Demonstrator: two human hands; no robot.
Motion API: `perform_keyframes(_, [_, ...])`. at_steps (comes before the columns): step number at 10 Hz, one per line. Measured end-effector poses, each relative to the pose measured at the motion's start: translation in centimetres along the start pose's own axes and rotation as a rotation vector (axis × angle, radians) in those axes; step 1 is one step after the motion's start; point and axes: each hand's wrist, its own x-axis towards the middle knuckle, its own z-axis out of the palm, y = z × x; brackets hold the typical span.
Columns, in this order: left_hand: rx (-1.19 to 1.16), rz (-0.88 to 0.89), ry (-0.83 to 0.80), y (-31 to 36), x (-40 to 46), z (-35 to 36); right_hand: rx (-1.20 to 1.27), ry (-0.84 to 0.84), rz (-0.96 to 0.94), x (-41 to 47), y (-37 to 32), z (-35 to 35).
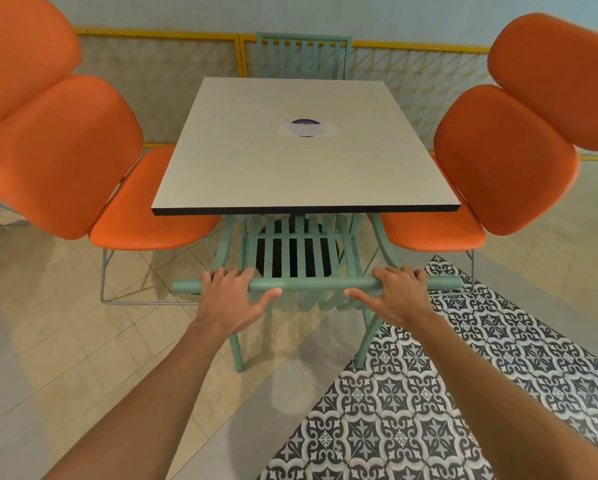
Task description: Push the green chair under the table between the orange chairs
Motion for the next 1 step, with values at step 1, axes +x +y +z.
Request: perform_keyframes(1, [-0.075,-0.038,-0.033,0.37,0.53,-0.96,0.091,-0.025,0.023,0.08,-0.48,-0.94])
